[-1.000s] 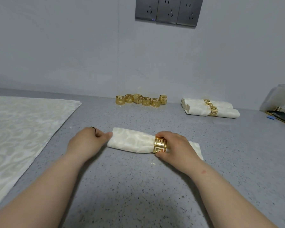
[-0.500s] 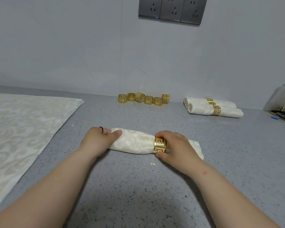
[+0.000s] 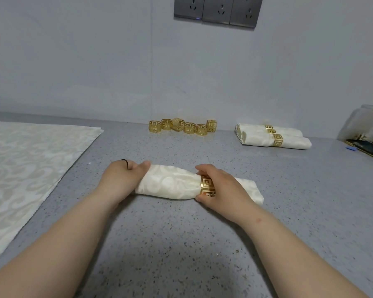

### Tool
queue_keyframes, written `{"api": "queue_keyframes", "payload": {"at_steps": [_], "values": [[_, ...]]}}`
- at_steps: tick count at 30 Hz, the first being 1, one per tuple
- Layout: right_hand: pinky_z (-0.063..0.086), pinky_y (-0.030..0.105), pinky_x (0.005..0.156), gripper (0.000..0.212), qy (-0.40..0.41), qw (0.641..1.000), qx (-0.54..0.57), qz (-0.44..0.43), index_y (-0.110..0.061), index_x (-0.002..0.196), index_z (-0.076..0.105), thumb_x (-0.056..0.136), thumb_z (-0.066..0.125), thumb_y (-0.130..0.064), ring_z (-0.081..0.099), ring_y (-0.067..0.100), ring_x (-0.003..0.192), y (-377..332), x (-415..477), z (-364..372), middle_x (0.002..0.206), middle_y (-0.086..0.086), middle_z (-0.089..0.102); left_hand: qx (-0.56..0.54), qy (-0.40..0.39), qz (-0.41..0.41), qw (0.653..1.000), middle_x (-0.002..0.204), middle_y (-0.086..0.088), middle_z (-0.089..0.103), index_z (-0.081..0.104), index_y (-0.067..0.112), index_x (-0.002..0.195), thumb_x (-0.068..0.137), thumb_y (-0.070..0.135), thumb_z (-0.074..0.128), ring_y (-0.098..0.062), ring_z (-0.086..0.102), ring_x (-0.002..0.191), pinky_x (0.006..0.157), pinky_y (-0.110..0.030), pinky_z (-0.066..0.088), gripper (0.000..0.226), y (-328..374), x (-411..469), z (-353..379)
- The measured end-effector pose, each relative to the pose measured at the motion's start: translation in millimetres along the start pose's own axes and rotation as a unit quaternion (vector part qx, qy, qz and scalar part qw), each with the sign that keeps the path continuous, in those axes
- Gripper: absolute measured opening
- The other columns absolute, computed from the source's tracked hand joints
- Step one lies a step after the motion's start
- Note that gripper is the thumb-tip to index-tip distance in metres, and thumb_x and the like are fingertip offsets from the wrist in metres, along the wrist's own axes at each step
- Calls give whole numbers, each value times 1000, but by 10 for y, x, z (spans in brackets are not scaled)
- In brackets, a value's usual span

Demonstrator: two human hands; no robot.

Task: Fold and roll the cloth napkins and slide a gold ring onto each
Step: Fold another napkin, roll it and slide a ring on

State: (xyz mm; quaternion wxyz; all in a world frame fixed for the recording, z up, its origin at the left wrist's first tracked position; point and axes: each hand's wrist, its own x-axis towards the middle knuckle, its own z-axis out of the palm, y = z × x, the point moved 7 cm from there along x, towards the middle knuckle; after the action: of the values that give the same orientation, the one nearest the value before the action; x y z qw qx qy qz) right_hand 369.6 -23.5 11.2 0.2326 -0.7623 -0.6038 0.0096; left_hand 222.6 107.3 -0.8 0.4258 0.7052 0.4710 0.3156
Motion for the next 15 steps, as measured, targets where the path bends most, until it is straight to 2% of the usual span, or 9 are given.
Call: {"api": "queue_keyframes", "payload": {"at_steps": [1, 3, 5, 7, 9, 11, 13, 15], "values": [[30, 19, 92, 60, 2, 1000, 1, 4, -24, 135, 35, 83, 64, -23, 44, 13, 117, 15, -3, -5, 130, -9, 50, 81, 42, 54, 994, 80, -4, 55, 52, 11, 76, 86, 35, 59, -22, 50, 78, 64, -28, 34, 26, 80, -15, -60], [29, 20, 94, 61, 3, 1000, 4, 10, -25, 136, 34, 82, 64, -24, 43, 13, 118, 44, -3, -16, 131, -10, 50, 160, 72, 174, 969, 99, 3, 51, 53, 19, 95, 80, 40, 65, -17, 48, 92, 79, -27, 34, 28, 285, -119, -85], [28, 19, 94, 60, 1, 1000, 4, 8, -26, 135, 35, 83, 64, -25, 42, 13, 118, 39, -8, -18, 131, -11, 50, 267, 22, 313, 911, 128, 5, 46, 50, 27, 122, 74, 49, 67, -15, 41, 117, 100, -27, 25, 56, 460, -270, 116], [29, 19, 93, 59, 2, 1000, 9, 5, -26, 134, 36, 82, 65, -25, 42, 13, 119, 31, -2, -3, 130, -9, 50, 356, -50, 393, 847, 147, 12, 28, 32, 35, 139, 77, 53, 61, -12, 23, 135, 108, -22, 6, 71, 491, -386, 405], [30, 18, 92, 58, 0, 1000, 19, 7, -28, 131, 40, 80, 67, -27, 44, 13, 117, 37, 7, 26, 127, -4, 51, 383, -91, 405, 826, 149, 12, 27, 26, 33, 142, 82, 51, 57, -10, 23, 136, 105, -18, 3, 70, 453, -388, 591], [33, 20, 91, 56, -3, 1000, 28, 8, -30, 128, 43, 78, 69, -28, 47, 15, 113, 40, 11, 51, 124, 0, 53, 396, -101, 389, 826, 144, 12, 37, 28, 33, 142, 84, 51, 53, -10, 33, 131, 104, -17, 16, 66, 412, -340, 643], [36, 22, 92, 55, -8, 1000, 30, 2, -30, 126, 44, 77, 69, -29, 47, 15, 112, 17, 11, 75, 123, 0, 54, 398, -111, 371, 832, 137, 12, 46, 33, 34, 139, 86, 51, 50, -11, 43, 122, 96, -21, 29, 59, 383, -310, 647], [36, 23, 94, 55, -9, 1000, 25, -7, -29, 126, 45, 77, 70, -30, 47, 15, 113, -15, 15, 91, 123, -2, 55, 393, -113, 375, 832, 129, 12, 53, 40, 36, 134, 88, 50, 48, -11, 48, 116, 85, -22, 32, 49, 380, -319, 648]]}}
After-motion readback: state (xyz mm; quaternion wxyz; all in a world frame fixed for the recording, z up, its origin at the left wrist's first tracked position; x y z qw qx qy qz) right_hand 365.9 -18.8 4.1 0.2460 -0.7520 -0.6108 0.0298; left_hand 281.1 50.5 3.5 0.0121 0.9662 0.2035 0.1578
